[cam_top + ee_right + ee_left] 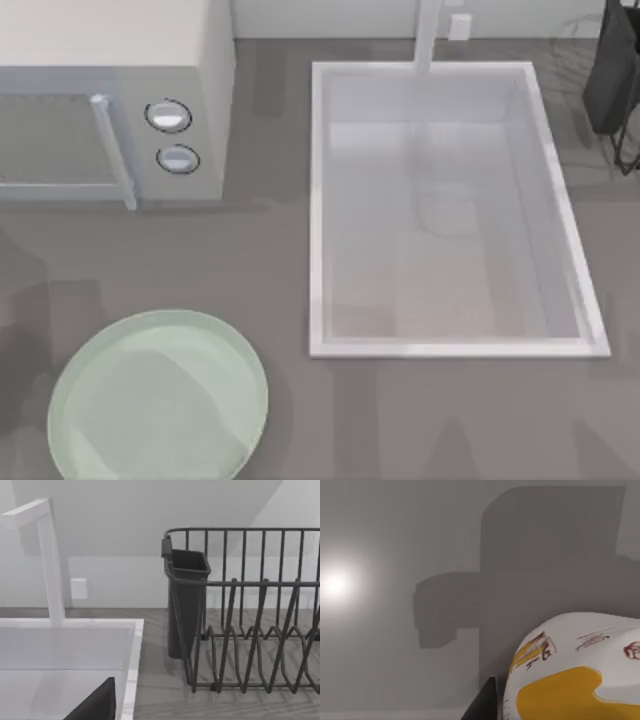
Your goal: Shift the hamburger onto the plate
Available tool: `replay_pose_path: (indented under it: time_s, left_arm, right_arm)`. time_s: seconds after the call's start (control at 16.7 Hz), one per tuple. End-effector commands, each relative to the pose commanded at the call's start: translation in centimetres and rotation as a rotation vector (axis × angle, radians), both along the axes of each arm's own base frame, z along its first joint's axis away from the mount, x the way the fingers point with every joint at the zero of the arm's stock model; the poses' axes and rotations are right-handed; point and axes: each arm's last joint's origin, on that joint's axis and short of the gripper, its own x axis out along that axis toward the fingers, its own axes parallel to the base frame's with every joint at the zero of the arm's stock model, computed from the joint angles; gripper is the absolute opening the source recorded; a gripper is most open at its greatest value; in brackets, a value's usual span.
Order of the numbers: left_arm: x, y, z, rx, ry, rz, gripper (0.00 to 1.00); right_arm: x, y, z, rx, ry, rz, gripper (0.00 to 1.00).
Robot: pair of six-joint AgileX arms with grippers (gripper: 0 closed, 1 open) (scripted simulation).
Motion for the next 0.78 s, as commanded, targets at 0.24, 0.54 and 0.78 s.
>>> replay_pose_path:
  time_s: [0.24,0.54,0.78]
  left_arm:
    - [0.0,0.0,0.0,0.0,0.0,0.0,0.0]
    - [0.3,0.0,4.1,-0.016,-0.018,0.014,0.0]
    - [0.2,0.0,8.6,-0.024,0.009,0.011,0.0]
  right_arm:
    - [0.0,0.0,0.0,0.0,0.0,0.0,1.0]
    - [0.0,0.0,0.0,0.0,0.0,0.0,1.0]
    - [0.0,0.0,0.0,0.0,0.0,0.0,1.0]
